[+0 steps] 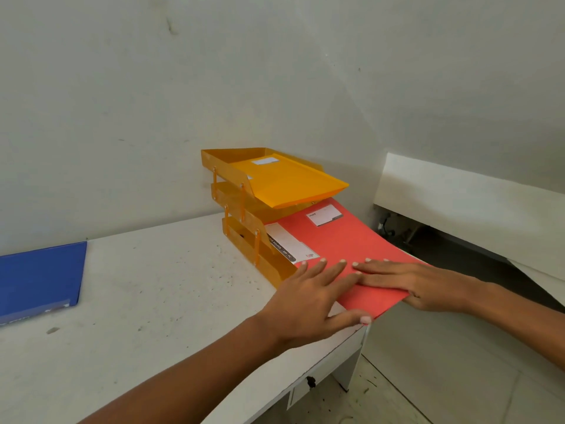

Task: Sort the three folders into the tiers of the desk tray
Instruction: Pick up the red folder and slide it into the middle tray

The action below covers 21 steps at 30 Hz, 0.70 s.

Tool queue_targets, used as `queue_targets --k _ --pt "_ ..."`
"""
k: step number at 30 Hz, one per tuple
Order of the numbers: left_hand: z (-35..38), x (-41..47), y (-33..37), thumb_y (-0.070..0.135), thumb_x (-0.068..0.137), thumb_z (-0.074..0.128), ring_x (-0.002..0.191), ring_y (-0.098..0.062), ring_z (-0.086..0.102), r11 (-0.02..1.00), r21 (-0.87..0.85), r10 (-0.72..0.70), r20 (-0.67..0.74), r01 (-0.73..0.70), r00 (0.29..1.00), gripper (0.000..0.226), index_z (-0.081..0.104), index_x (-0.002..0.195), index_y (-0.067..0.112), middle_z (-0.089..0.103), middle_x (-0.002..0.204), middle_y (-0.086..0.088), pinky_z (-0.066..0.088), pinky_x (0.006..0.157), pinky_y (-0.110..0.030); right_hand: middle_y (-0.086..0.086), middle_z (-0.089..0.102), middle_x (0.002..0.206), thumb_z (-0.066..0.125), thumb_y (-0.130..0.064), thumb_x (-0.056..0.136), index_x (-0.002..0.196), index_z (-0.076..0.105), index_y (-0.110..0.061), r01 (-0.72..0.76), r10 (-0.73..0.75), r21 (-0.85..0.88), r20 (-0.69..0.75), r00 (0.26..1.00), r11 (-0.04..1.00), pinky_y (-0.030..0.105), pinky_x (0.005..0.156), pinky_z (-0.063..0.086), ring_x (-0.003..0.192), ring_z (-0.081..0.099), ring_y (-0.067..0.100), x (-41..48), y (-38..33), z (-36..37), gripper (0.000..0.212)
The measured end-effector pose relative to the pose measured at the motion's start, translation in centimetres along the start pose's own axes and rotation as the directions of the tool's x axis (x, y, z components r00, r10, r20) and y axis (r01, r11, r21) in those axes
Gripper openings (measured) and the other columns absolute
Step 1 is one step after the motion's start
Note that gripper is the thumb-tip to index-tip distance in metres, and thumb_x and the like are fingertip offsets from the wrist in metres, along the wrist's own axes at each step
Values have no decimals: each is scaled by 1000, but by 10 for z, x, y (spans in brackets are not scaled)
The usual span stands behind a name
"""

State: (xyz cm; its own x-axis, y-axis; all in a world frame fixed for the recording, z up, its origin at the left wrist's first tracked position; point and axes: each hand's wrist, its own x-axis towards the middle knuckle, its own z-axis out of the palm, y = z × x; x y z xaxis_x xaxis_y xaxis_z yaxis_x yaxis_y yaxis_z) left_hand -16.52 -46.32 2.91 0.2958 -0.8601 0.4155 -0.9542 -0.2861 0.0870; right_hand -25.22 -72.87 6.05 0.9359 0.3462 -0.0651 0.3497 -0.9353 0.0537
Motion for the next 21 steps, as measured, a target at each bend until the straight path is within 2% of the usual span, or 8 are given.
queue_targets --k 3,6,8,10,11,13,18,21 --pt "0 7 -1 77 84 33 138 -38 40 992 87 82 59 -87 995 82 32 150 27 46 151 -5 29 112 -56 -21 4 161 42 -20 101 149 3 -54 16 -16 -38 12 1000 999 33 122 14 148 2 1 -5 6 4 70" --pt "6 10 -6 75 81 44 139 -48 32 968 164 162 159 -188 974 93 11 154 29 32 158 -10 29 109 -65 -19 7 162 40 -21 101 152 11 -46 26 -28 -55 -41 999 998 35 122 17 149 8 6 -11 9 5 63" --pt "12 12 -9 46 92 57 135 -53 34 938 252 205 145 -237 968 83 6 155 27 30 157 -19 32 106 -67 -15 13 162 35 -26 101 153 17 -39 46 -54 -79 -96 994 996 36 120 21 149 14 10 -14 11 6 57" --pt "15 15 -14 12 92 62 128 -54 43 930 302 201 58 -209 978 78 16 155 19 39 150 -25 40 101 -64 -16 15 162 35 -27 101 153 18 -38 34 -39 -58 -103 994 998 32 120 18 149 15 9 -13 12 3 57" --pt "15 16 -17 5 89 63 126 -52 47 935 310 175 22 -173 984 74 25 152 13 43 146 -26 42 100 -62 -17 15 161 38 -26 101 153 17 -39 20 -24 -36 -98 995 999 31 120 17 149 15 8 -12 11 1 58" --pt "12 19 -19 3 90 61 125 -50 50 950 295 105 2 -101 994 62 35 146 7 46 145 -26 41 102 -58 -19 14 161 46 -25 100 153 13 -42 -12 10 -22 -93 996 1000 29 121 16 148 14 4 -10 12 -2 64" --pt "4 22 -17 5 96 53 123 -46 53 966 251 63 26 -68 998 52 36 145 7 48 144 -25 44 101 -55 -27 7 158 47 -30 99 141 -6 -65 -183 180 -103 -46 983 978 32 120 22 148 10 5 -20 34 0 76" --pt "4 25 -13 7 94 57 110 -42 63 960 259 108 19 -109 994 49 43 140 8 60 131 -23 54 88 -52 -35 18 152 57 -21 97 139 7 -69 -211 212 26 -58 976 977 7 101 33 140 26 -6 -23 37 -8 81"
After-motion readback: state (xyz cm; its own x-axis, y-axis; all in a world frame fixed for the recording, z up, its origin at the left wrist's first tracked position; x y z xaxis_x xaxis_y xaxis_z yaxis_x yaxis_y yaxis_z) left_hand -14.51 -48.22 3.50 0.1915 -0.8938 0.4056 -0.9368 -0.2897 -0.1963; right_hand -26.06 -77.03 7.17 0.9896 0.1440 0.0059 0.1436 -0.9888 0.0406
